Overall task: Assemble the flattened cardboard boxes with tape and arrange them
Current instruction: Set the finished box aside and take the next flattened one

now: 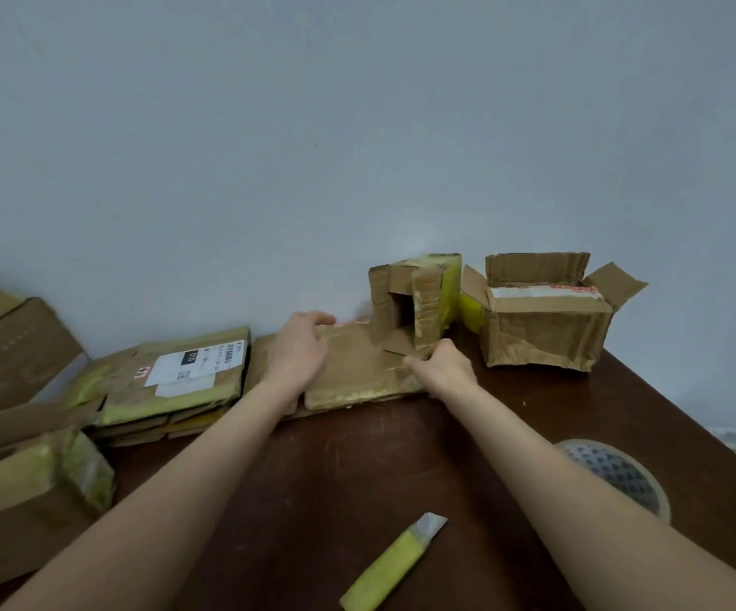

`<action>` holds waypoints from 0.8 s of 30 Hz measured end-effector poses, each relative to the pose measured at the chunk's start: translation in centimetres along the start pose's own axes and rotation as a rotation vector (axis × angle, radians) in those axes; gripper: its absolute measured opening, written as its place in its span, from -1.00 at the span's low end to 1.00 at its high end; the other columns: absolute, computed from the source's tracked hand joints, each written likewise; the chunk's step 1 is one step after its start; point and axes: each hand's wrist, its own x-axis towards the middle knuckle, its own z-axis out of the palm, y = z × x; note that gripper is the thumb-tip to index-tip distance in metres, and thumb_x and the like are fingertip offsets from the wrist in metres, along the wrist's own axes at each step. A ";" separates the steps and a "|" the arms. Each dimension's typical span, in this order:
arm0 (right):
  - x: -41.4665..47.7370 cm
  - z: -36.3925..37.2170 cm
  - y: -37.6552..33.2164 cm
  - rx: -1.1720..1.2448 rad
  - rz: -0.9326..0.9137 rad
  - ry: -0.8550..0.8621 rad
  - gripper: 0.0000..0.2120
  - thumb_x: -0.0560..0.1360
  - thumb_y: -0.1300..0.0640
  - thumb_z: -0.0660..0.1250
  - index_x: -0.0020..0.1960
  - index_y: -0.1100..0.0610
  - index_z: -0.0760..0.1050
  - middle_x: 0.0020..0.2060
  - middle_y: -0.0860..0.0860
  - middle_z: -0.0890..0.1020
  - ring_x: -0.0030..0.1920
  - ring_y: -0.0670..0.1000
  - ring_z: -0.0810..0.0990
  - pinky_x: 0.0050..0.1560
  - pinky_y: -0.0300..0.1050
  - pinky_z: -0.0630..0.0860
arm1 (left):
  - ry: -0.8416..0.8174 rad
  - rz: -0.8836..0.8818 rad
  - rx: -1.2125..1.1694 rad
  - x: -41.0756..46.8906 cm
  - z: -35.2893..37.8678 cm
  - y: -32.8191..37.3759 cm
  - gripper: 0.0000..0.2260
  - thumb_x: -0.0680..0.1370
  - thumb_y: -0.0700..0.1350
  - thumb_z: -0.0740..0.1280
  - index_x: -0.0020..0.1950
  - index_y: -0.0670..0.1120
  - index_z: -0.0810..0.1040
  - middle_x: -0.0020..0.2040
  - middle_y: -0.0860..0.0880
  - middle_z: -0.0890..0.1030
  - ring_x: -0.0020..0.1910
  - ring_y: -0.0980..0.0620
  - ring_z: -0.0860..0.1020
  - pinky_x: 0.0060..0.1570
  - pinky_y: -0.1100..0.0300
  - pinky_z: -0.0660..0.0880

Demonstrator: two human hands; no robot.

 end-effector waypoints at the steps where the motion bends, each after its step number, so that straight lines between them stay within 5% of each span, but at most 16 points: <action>1: 0.1 0.5 -0.2 0.049 0.033 -0.012 -0.43 0.48 -0.11 0.35 0.34 0.18 0.31 0.21 0.13 0.52 0.14 0.19 0.55 0.12 0.07 0.54 | -0.023 -0.024 0.056 -0.7 -1.3 -1.7 -0.71 0.57 -0.18 0.20 0.25 -0.01 0.55 0.29 -0.02 0.53 0.25 -0.02 0.49 0.20 0.15 0.39; 3: 0.3 1.4 -0.7 0.167 0.094 -0.052 -0.44 0.45 -0.06 0.41 0.31 0.21 0.35 0.14 0.14 0.55 -0.02 0.16 0.58 -0.16 0.00 0.58 | -0.148 -0.073 0.113 -2.2 -3.1 -4.2 -0.69 0.60 -0.15 0.17 0.31 -0.02 0.53 0.37 -0.01 0.48 0.32 -0.02 0.44 0.23 0.20 0.34; 5: 0.1 2.1 -1.3 0.377 0.148 -0.140 -0.63 0.46 0.08 0.43 0.17 0.21 0.43 -0.03 0.12 0.53 -0.25 0.05 0.47 -0.50 -0.16 0.38 | -0.274 -0.080 0.080 -3.7 -4.0 -5.1 -0.67 0.62 -0.16 0.15 0.36 -0.06 0.49 0.42 -0.03 0.41 0.38 -0.03 0.38 0.25 0.23 0.28; 8: -1.1 2.6 -2.4 0.656 0.237 -0.171 -0.93 0.54 0.30 0.27 -0.07 0.19 0.38 -0.23 0.13 0.48 -0.50 -0.06 0.39 -0.66 -0.34 0.15 | -0.180 -0.011 -0.033 -5.0 -4.5 -5.4 -0.70 0.65 -0.13 0.13 0.33 -0.11 0.50 0.37 -0.09 0.48 0.37 -0.05 0.39 0.21 0.25 0.27; 10: -2.2 2.0 -3.4 0.826 0.303 -0.175 -0.88 0.57 0.33 0.11 -0.10 0.20 0.38 -0.30 0.18 0.55 -0.69 -0.13 0.34 -0.68 -0.38 0.07 | 0.061 -0.048 -0.124 -5.2 -5.8 -4.9 -0.70 0.65 -0.05 0.12 0.24 -0.11 0.56 0.25 -0.10 0.57 0.27 -0.09 0.47 0.12 0.19 0.31; 14: -3.1 0.0 -3.6 1.119 0.473 -0.241 -0.84 0.58 0.27 0.08 -0.12 0.17 0.39 -0.59 0.13 0.53 -0.73 -0.16 0.20 -0.72 -0.38 0.05 | 0.325 -0.219 -0.387 -4.1 -10.5 -3.4 -0.61 0.64 0.05 0.07 0.21 -0.15 0.56 0.21 -0.12 0.57 0.22 -0.11 0.48 0.11 0.10 0.32; 18: -5.6 -1.0 -3.6 1.324 0.526 -0.420 -0.82 0.57 0.25 0.10 -0.17 0.18 0.39 -0.60 0.06 0.48 -0.70 -0.13 0.20 -0.72 -0.35 0.06 | 0.271 -0.371 -0.712 -4.1 -14.2 -2.5 -0.47 0.60 0.19 0.07 0.40 -0.14 0.40 0.34 -0.11 0.46 0.30 -0.11 0.43 0.31 -0.01 0.35; 24: -10.0 -1.2 -3.8 1.008 0.309 -0.483 -0.76 0.59 0.26 0.05 -0.19 0.20 0.41 -0.48 0.02 0.45 -0.51 -0.13 0.24 -0.51 -0.34 0.12 | 0.194 -0.492 -1.039 -7.5 -19.4 -2.6 -0.38 0.54 0.34 0.08 0.29 -0.15 0.43 0.10 -0.10 0.60 -0.09 -0.05 0.62 -0.14 0.09 0.52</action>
